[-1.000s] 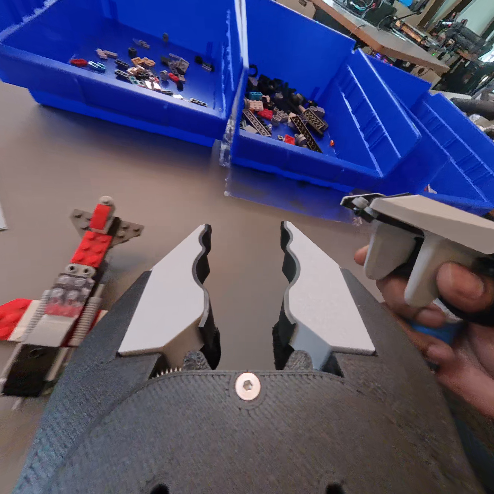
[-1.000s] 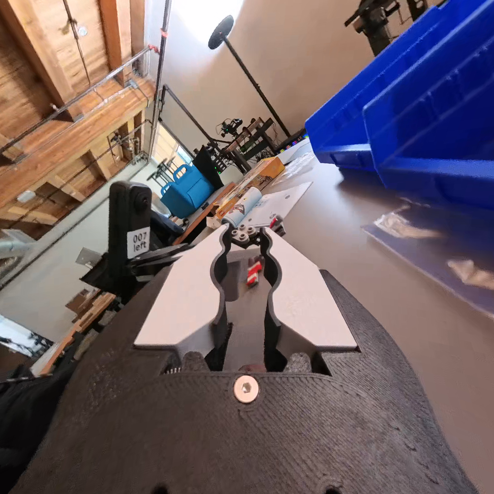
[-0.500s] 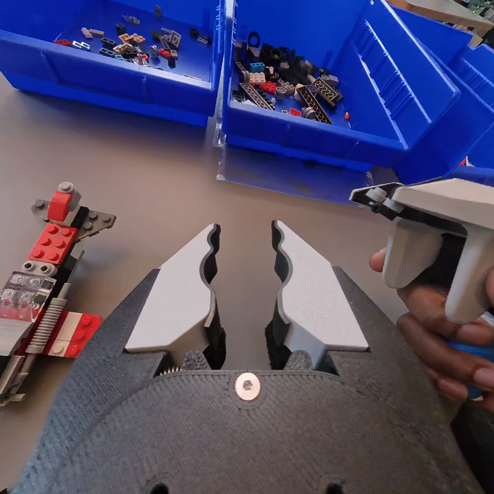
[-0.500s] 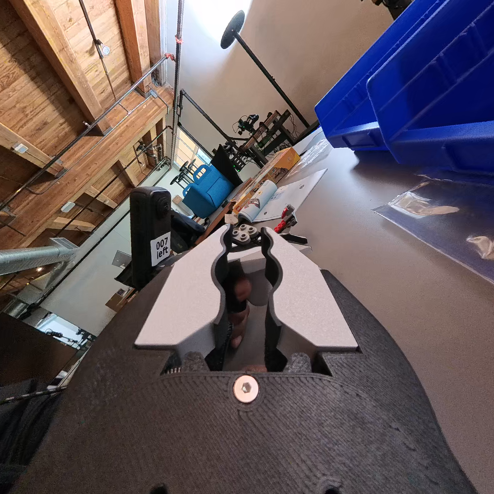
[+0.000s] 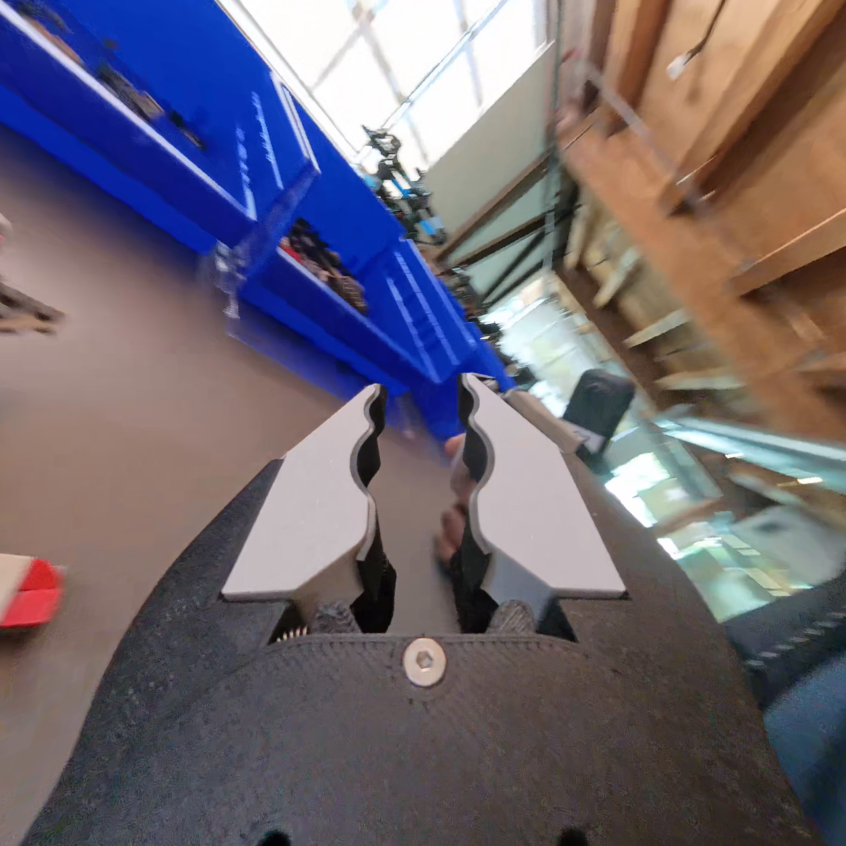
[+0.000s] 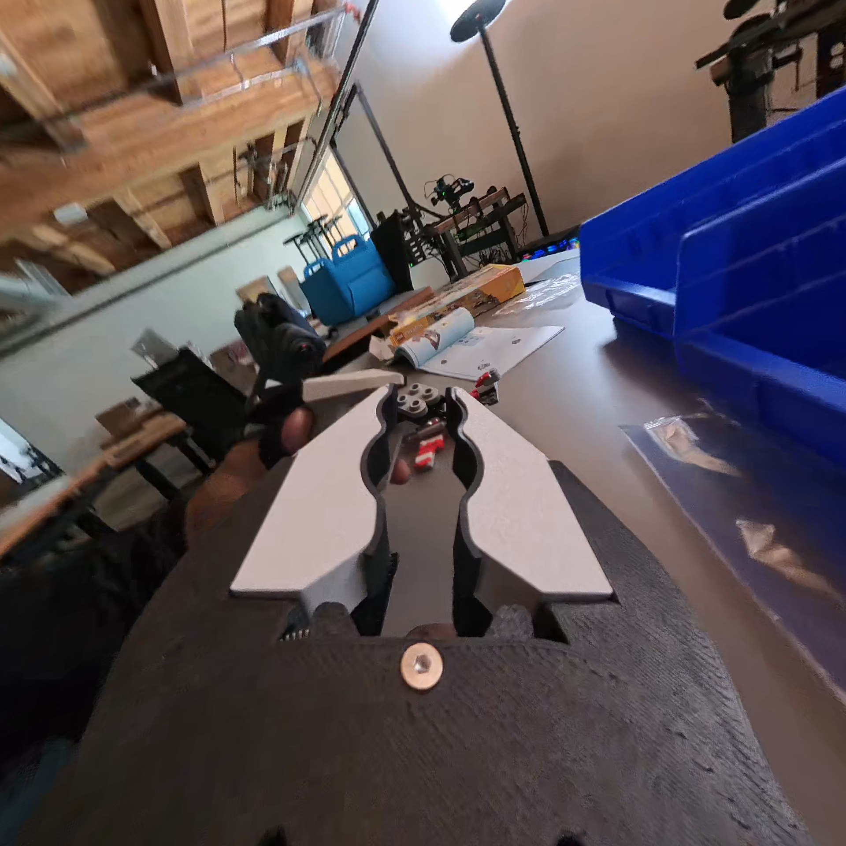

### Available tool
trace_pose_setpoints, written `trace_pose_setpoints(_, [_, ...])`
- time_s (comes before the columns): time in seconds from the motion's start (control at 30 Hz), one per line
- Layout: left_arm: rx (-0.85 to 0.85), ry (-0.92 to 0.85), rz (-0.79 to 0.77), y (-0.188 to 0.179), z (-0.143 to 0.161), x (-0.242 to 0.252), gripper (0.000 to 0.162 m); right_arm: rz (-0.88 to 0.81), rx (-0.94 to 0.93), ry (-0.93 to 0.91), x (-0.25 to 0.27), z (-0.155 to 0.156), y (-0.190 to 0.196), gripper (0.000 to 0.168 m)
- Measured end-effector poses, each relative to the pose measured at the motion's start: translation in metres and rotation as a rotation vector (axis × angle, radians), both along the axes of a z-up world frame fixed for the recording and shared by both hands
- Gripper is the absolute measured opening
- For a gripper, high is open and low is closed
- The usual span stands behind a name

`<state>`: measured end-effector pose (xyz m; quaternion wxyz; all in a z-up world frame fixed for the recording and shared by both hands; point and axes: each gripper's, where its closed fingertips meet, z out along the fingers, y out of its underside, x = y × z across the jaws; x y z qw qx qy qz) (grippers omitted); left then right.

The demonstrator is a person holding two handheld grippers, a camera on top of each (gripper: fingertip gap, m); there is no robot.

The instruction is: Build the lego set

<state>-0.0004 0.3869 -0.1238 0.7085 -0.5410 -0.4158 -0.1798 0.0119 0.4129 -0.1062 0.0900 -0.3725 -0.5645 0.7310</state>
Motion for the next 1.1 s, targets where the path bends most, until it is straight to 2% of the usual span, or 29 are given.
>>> trace_pose_setpoints(0.07, [0.079,-0.073,-0.077,0.008,0.003,0.007,0.034,0.022,0.081,0.049,0.003,-0.002,-0.005,0.022])
trace_pose_setpoints(0.27, [0.146,-0.172,-0.260,0.026,0.009,0.024,0.033,0.072,0.199,0.155,0.013,-0.002,-0.016,0.022])
trace_pose_setpoints(0.37, [0.127,-0.183,-0.311,0.030,0.010,0.031,0.027,0.084,0.236,0.175,0.014,-0.004,-0.017,0.022])
trace_pose_setpoints(0.47, [0.117,-0.190,-0.329,0.031,0.013,0.034,0.012,0.084,0.263,0.187,0.014,-0.005,-0.017,0.022])
trace_pose_setpoints(0.6, [0.089,-0.172,-0.255,0.030,0.011,0.028,0.009,0.043,0.292,0.186,0.009,-0.007,-0.015,0.024])
trace_pose_setpoints(0.7, [0.109,-0.138,-0.088,0.021,0.011,0.010,0.010,-0.076,0.335,0.195,0.001,-0.007,-0.008,0.028])
trace_pose_setpoints(0.83, [0.125,-0.094,0.072,0.010,0.007,-0.001,0.010,-0.121,0.420,0.218,-0.001,-0.011,-0.012,0.028])
trace_pose_setpoints(1.1, [0.004,0.018,0.143,0.015,0.000,0.003,0.011,-0.134,0.522,0.228,0.000,-0.020,-0.023,0.020])
